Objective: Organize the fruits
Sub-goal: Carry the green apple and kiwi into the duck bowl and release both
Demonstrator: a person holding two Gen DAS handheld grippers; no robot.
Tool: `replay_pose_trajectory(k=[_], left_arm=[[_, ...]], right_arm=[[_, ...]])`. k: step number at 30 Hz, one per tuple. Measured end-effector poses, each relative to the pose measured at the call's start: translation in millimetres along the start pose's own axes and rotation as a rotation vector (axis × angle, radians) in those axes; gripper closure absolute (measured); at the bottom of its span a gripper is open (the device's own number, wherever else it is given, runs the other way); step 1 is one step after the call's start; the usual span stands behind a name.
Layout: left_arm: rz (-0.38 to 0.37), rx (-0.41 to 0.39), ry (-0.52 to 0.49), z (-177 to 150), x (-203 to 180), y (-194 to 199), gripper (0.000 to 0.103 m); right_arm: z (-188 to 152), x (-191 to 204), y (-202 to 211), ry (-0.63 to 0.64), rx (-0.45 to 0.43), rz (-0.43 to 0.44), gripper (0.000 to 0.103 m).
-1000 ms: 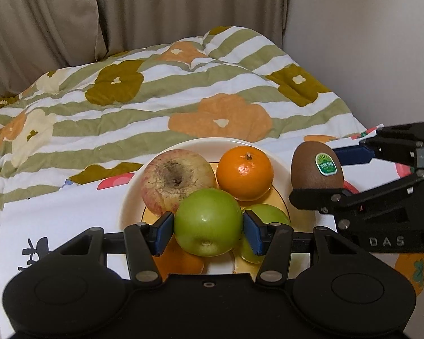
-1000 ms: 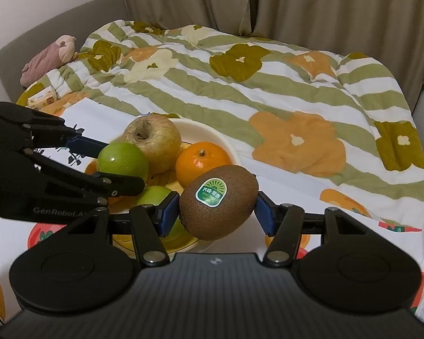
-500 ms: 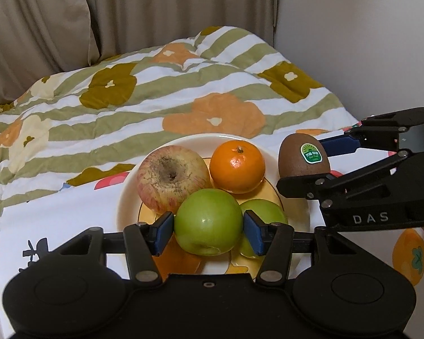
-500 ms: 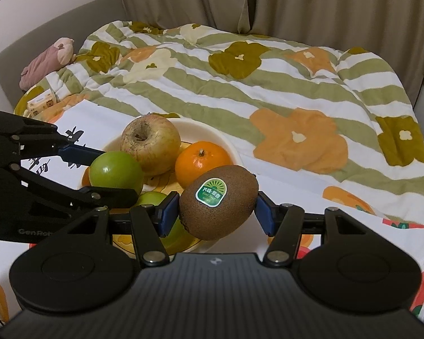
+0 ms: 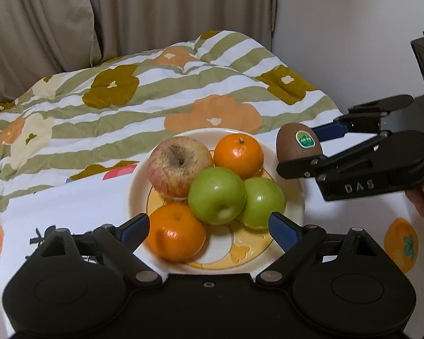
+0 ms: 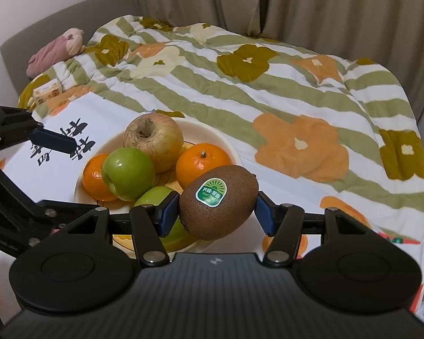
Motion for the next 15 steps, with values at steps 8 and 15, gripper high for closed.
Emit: replay_pose_trajectory(k=[8,15], left_arm=[[0.014,0.007,0.025,-13,6,8,0.009],[0.027,0.004,0.037,-15,7,12,0.009]], right_arm=[[-1,1,-14,0.074,0.008,0.044,0.030],[1,0,-14,0.054,-0.026,0.063,0.016]])
Point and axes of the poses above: each gripper's, at about its wrist camera, not at the fingertips, and y roughly against the way its jaws point, x to its left, z to its top, the point moved 5 cm from there along -y, roughly the way its jaws point, and after that the axes turned 2 degrees about y, right-handed, at the moved point
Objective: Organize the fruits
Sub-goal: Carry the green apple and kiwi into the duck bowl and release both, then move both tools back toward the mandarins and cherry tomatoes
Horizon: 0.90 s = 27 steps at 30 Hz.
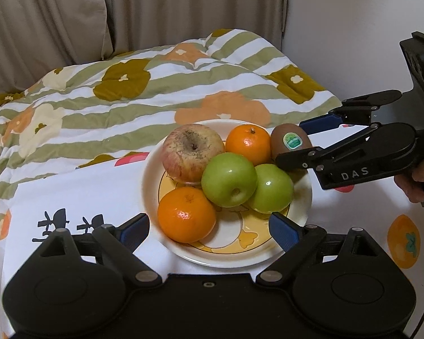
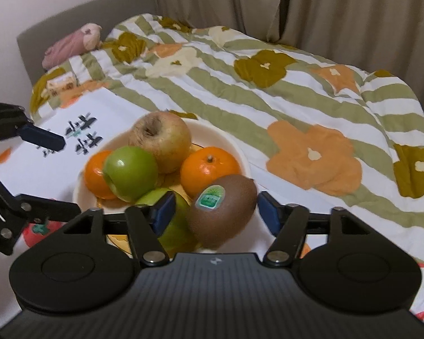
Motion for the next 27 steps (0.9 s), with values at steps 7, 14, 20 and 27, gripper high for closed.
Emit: replay_pose_trajectory(k=[7,14,20,27], left_arm=[[0.007,-0.002,0.004,-3,1,7,0.009],[0.012,-0.046,-0.013,-4,1,24,0.009],[-0.003,-0.080,-0.006,-9,4,44,0.009],[0.003,-0.122,0.011,-21,14,79,0.009]], right_arm=[[3,0,10,-0.042,-0.024,-0.009,0.005],[6,6,33,-0.060,-0.042,-0.041,0.005],[9,18,60,-0.093,-0.066,-0.072,0.005],[3,45,97,-0.126,-0.073,-0.126,0.005]])
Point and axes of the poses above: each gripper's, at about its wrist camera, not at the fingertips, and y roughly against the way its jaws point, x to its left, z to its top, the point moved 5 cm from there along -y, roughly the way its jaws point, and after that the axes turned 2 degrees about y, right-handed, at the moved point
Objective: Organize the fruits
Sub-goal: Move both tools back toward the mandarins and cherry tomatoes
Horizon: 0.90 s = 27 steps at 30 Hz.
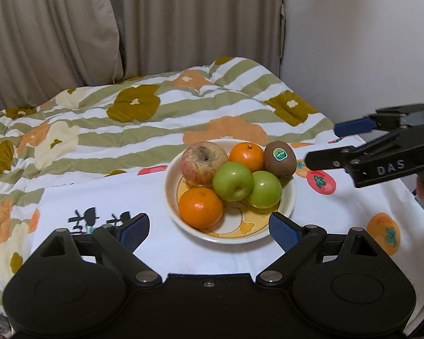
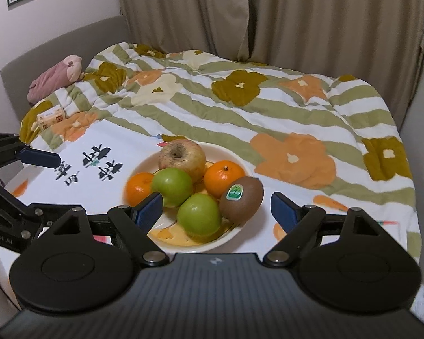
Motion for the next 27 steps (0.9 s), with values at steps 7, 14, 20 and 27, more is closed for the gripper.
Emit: replay_pose_trajectory(k=[7,14,20,27], left_arm=[[-0.004,-0.051,0.029,-14,9,36,0.009],[-0.061,-0.105,0.059,-30,8,73,0.009],[-0.104,-0.108,0.032,-46,2,87,0.009],[-0.158,-0.095,-0.017,-63,-8,82,0.009]], right_arm=[[-13,27,45,-0.061,0.003,-0.078,0.005],[-39,55,86,-0.133,0.001,-0.140,0.005],[-64,72,113,-0.203,-0.006,-0.190,0.005],[-99,84,123,-0.263,-0.001,-0.254,0.005]])
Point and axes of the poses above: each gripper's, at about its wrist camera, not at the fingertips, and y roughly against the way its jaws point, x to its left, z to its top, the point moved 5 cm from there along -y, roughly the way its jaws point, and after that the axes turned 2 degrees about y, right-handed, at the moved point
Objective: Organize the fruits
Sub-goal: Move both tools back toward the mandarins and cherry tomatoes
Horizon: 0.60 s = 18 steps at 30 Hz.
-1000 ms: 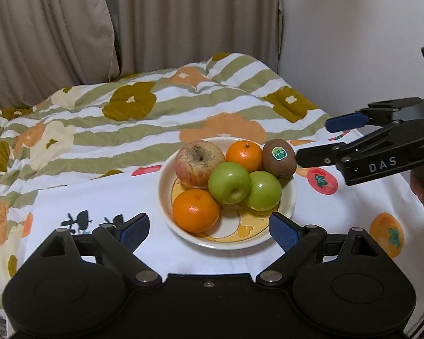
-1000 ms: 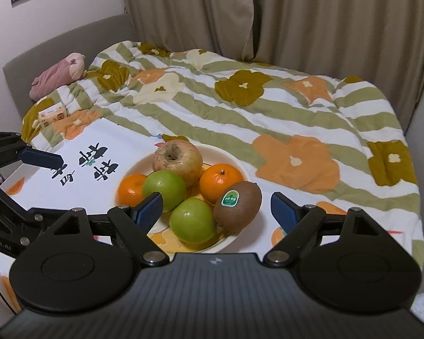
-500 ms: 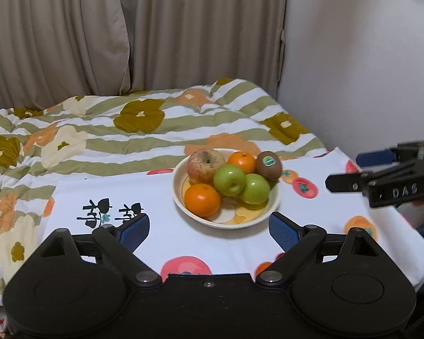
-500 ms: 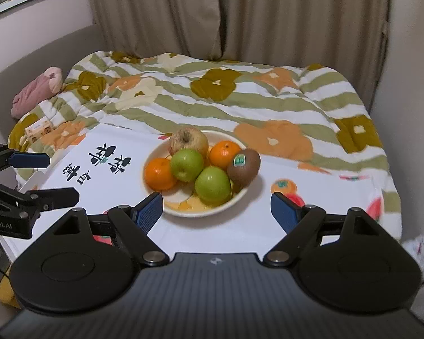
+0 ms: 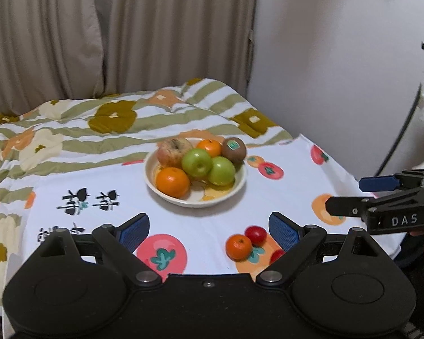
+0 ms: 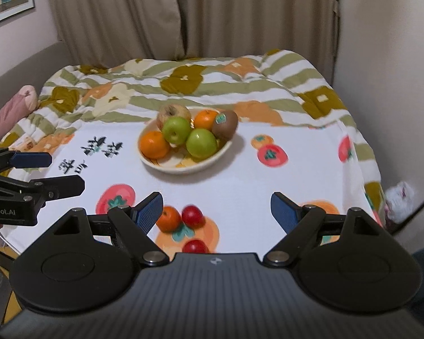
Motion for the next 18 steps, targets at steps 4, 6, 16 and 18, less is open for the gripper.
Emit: replay_pose_trajectory(k=[4,6,16,18], left_arm=[[-0.020,0.018,-0.043,-6,-9,-16,0.009],[-0.034,0.024,-0.058,-8,-13,-27,0.009],[-0.090,0.120,-0.189,-23,-33,-96,0.019],[-0.087,0.150,-0.209,-29,-34,-108,0.023]], right_arm=[[-21,1,-6,-0.012,0.025,-0.026,0.005],[-30,-2,-11,-0.020,0.033,-0.031,0.005],[-67,-5,-38,-0.050,0.086,-0.057,0.008],[-71,-4,-45,-0.053,0.094,-0.056,0.008]])
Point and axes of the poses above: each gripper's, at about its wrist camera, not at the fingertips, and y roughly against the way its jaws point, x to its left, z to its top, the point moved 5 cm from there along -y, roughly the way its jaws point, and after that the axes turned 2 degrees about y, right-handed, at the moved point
